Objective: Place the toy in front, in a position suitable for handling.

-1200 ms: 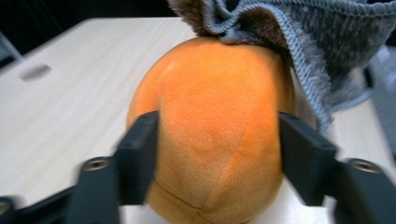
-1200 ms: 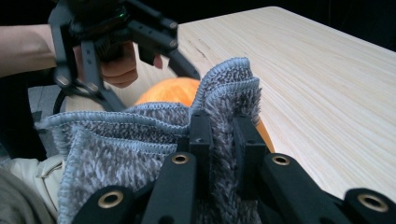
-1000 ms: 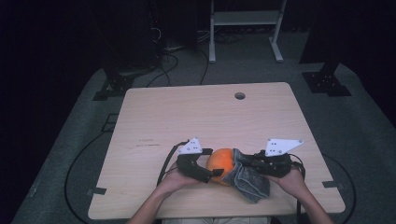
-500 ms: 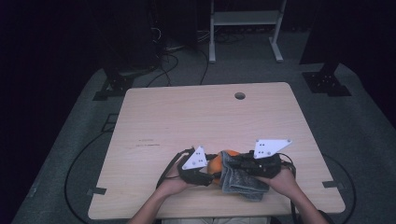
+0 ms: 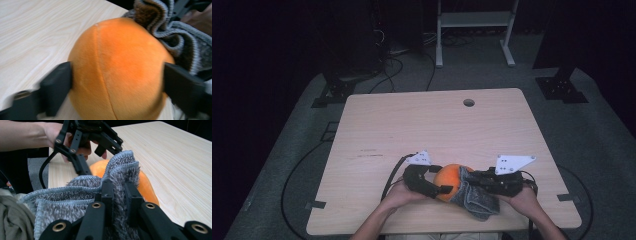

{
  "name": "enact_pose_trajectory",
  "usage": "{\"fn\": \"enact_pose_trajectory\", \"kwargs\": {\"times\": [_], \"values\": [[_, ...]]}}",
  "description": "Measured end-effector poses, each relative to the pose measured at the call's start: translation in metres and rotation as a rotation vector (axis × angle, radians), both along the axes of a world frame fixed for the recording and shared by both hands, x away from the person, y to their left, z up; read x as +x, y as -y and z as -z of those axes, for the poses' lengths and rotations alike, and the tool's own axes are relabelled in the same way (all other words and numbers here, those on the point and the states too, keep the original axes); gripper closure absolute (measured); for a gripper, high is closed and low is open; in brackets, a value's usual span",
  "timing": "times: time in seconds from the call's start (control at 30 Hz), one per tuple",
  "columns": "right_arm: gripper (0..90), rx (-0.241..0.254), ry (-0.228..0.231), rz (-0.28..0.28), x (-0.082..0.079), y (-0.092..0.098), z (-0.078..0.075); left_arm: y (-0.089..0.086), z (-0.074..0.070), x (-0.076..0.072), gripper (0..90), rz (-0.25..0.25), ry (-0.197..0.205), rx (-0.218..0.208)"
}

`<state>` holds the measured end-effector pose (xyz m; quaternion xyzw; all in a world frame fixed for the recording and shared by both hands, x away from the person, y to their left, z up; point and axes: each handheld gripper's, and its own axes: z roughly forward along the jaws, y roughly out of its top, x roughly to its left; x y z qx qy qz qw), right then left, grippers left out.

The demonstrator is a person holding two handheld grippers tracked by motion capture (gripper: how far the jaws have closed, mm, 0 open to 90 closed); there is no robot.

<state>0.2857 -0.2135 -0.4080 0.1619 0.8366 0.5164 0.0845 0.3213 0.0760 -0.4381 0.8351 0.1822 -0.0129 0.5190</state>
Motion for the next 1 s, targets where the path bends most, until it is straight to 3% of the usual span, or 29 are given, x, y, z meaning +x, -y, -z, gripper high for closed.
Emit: {"fn": "enact_pose_trajectory", "kwargs": {"times": [0.03,0.1,0.13,0.17,0.2,0.23,0.3,0.33,0.43,0.47,0.57,0.6,0.63,0.67,0.73,0.77,0.8,1.0], "values": [[79.8,0.000,0.000,0.000,0.000,0.000,0.000,0.000,0.000,0.000,29.7,0.000,0.000,0.000],[79.9,0.018,0.000,-0.004,-0.001,0.002,-0.003,-0.001,-0.005,-0.006,33.6,-0.001,0.092,-0.007],[79.9,0.029,0.016,0.002,-0.002,0.002,-0.009,0.001,-0.011,-0.011,36.8,-0.022,0.226,0.009],[79.9,0.029,0.016,0.002,-0.002,0.002,-0.009,0.001,-0.011,-0.011,37.6,-0.022,0.226,0.009],[79.8,0.038,0.042,-0.008,-0.003,-0.004,-0.016,0.002,-0.017,-0.015,37.9,-0.037,0.327,0.018],[79.8,0.038,0.042,-0.008,-0.003,-0.004,-0.016,0.002,-0.017,-0.015,37.9,-0.037,0.327,0.018],[79.7,0.037,0.083,-0.010,-0.003,-0.015,-0.019,0.006,-0.020,-0.019,37.9,-0.041,0.421,0.054],[79.8,0.038,0.100,-0.012,0.002,-0.026,-0.019,0.006,-0.017,-0.020,37.8,-0.040,0.479,0.096],[79.8,0.022,0.099,-0.015,0.008,-0.034,-0.015,0.002,-0.011,-0.015,37.6,-0.038,0.456,0.109],[79.9,0.001,0.090,-0.011,0.014,-0.035,-0.008,-0.005,-0.006,-0.011,37.5,-0.044,0.419,0.085],[79.9,0.011,0.073,0.007,0.018,-0.030,-0.003,-0.009,-0.004,-0.008,34.8,-0.052,0.393,0.089],[79.9,0.013,0.062,0.039,0.021,-0.023,0.001,-0.012,-0.004,-0.003,26.1,-0.061,0.323,0.077],[79.9,0.013,0.062,0.039,0.021,-0.023,0.001,-0.012,-0.004,-0.003,19.7,-0.061,0.323,0.077],[79.9,0.020,0.045,0.051,0.022,-0.023,0.004,-0.012,-0.004,-0.001,14.2,-0.068,0.285,0.055],[79.9,0.025,0.045,0.040,0.021,-0.029,0.005,-0.011,-0.007,0.002,13.8,-0.095,0.221,0.021],[79.9,0.021,0.047,0.031,0.020,-0.033,0.005,-0.011,-0.006,0.003,18.8,-0.098,0.246,0.064],[79.9,0.010,0.058,0.032,0.020,-0.036,0.006,-0.014,-0.005,0.003,22.6,-0.091,0.257,0.070],[79.9,0.014,0.044,0.062,0.023,-0.027,0.013,-0.026,0.000,0.006,27.9,-0.088,0.225,0.078]]}}
